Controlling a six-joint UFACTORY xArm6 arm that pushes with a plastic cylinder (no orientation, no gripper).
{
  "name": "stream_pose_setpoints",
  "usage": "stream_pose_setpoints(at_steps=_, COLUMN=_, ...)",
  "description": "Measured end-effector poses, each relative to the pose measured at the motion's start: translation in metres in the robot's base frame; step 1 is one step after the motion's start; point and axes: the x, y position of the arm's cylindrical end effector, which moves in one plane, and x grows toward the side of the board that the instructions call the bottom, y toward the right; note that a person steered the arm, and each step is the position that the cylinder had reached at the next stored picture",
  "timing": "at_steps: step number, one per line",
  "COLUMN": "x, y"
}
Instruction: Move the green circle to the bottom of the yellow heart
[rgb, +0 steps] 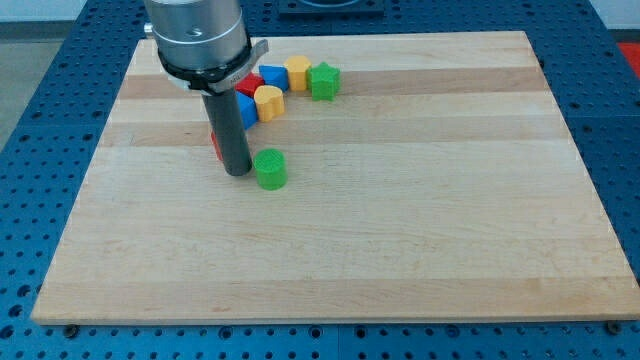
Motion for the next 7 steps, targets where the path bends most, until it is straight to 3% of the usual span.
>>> stream_pose_setpoints(at_steps=1, x=0.03, y=-0.049)
stream_pose_setpoints(at_steps=2, x=0.032, y=-0.124)
stream_pose_setpoints(at_steps=3, x=0.007, y=-0.18)
stream_pose_setpoints(at_steps=6, x=0.005, y=-0.182)
stream_pose_setpoints(at_steps=7, x=-0.035, y=-0.181)
